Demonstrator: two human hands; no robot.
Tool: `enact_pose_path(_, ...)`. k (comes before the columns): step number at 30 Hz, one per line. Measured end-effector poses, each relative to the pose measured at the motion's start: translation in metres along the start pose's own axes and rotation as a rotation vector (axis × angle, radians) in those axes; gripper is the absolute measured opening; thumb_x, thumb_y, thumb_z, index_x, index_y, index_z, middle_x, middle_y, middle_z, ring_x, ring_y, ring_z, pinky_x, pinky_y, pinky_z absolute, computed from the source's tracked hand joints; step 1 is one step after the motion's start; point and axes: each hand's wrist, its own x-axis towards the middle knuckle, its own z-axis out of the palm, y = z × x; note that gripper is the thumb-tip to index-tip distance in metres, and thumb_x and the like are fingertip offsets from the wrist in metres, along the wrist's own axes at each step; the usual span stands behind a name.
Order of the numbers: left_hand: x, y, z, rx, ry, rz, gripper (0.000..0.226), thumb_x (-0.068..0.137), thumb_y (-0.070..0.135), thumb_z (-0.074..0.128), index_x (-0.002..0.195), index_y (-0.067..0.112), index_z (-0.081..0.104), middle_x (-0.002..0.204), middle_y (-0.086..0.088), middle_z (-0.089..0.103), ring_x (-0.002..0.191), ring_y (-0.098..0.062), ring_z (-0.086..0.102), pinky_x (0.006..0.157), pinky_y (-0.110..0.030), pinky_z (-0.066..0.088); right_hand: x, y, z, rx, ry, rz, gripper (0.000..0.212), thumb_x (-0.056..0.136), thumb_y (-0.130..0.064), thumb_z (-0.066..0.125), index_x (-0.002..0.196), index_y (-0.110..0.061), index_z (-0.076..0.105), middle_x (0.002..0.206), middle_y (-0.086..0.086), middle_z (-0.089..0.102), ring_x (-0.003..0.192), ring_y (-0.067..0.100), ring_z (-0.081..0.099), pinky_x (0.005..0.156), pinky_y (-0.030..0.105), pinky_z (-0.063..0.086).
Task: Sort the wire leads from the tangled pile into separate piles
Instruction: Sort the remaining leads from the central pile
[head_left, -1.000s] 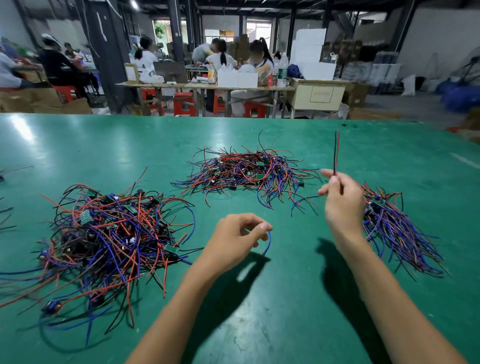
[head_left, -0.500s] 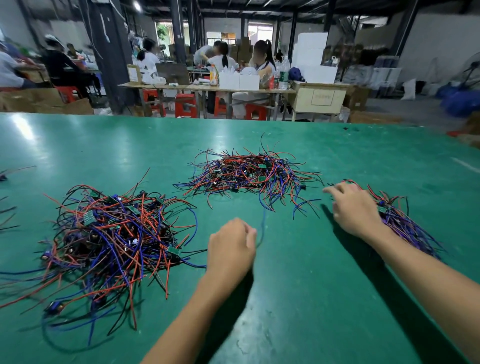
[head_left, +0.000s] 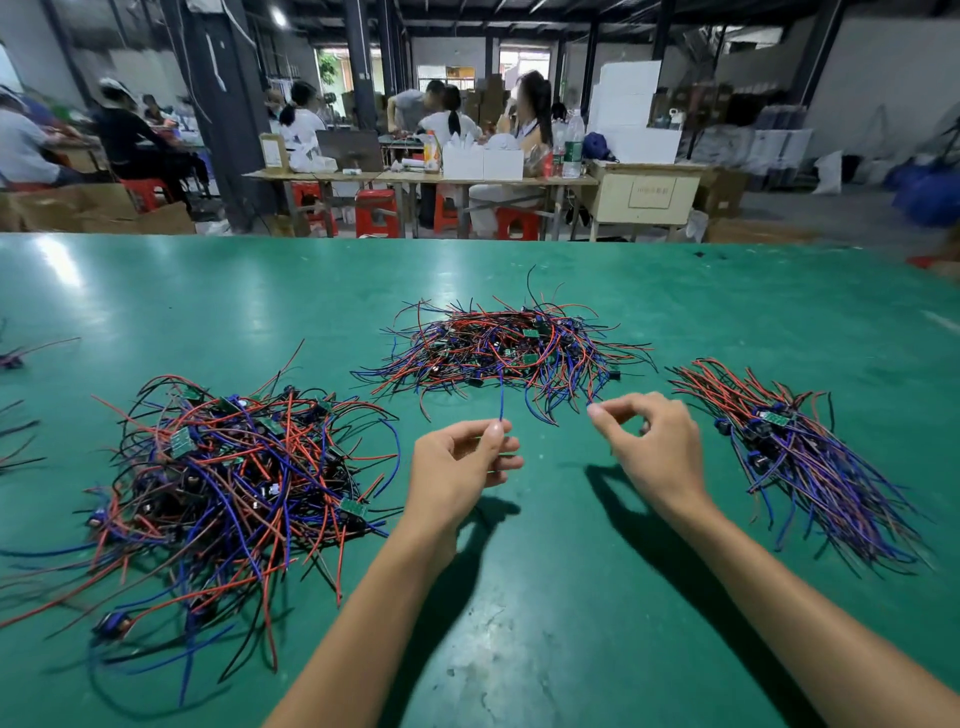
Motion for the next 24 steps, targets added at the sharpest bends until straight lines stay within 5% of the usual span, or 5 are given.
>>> enact_pose_path(4, -0.009, 0.000, 0.013, 0.005, -0.056, 0.018, 0.018, 0.098, 0.016, 0.062, 0.106, 0.002, 0.071, 0.098, -0.011, 0.077, 0.088, -0.019, 0.076, 0.077, -0.026, 0.060, -0.029, -0.051, 0.020, 0.634, -0.162, 0.347, 0.007, 0.082, -0.027, 0.082, 0.075, -0.024, 0.081, 0.083, -0.006, 0.078, 0.080, 0.005, 0.066, 0.079, 0.021, 0.049)
enact_pose_path(11, -0.005, 0.015, -0.001, -0.221, -0.052, -0.034, 0.015, 0.093, 0.007, 0.065, 0.107, 0.000, 0.067, 0.077, -0.008, 0.073, 0.062, -0.012, 0.069, 0.070, -0.022, 0.060, -0.031, -0.075, 0.037, 0.805, -0.383, 0.276, 0.008, 0.089, -0.026, 0.074, 0.087, -0.028, 0.082, 0.095, -0.006, 0.079, 0.086, 0.001, 0.070, 0.078, 0.010, 0.050)
enact_pose_path(14, 0.002, 0.029, -0.015, -0.468, -0.018, -0.083, 0.017, 0.091, 0.006, 0.064, 0.108, 0.002, 0.066, 0.073, -0.002, 0.071, 0.063, -0.008, 0.067, 0.072, -0.018, 0.059, -0.006, -0.048, 0.042, 0.334, -0.201, 0.093, 0.016, 0.093, -0.037, 0.069, 0.107, -0.032, 0.076, 0.103, -0.012, 0.071, 0.100, 0.009, 0.064, 0.087, 0.017, 0.048)
enact_pose_path(18, 0.015, 0.052, -0.064, -1.120, -0.006, -0.031, 0.021, 0.082, 0.010, 0.061, 0.100, 0.003, 0.068, 0.087, -0.005, 0.074, 0.074, -0.011, 0.073, 0.069, -0.022, 0.060, 0.025, 0.003, 0.028, -0.434, -0.113, 0.227, 0.041, 0.088, -0.051, 0.069, 0.122, -0.027, 0.069, 0.122, 0.011, 0.061, 0.117, 0.032, 0.055, 0.099, 0.039, 0.044)
enact_pose_path(24, 0.020, 0.052, -0.100, -1.378, 0.050, 0.053, 0.035, 0.096, -0.005, 0.045, 0.127, 0.001, 0.060, 0.120, -0.021, 0.068, 0.110, -0.028, 0.068, 0.088, -0.037, 0.055, 0.027, 0.024, 0.026, -0.498, -0.067, 0.139, 0.019, 0.091, -0.038, 0.067, 0.095, -0.025, 0.080, 0.100, 0.009, 0.074, 0.096, 0.034, 0.065, 0.076, 0.035, 0.049)
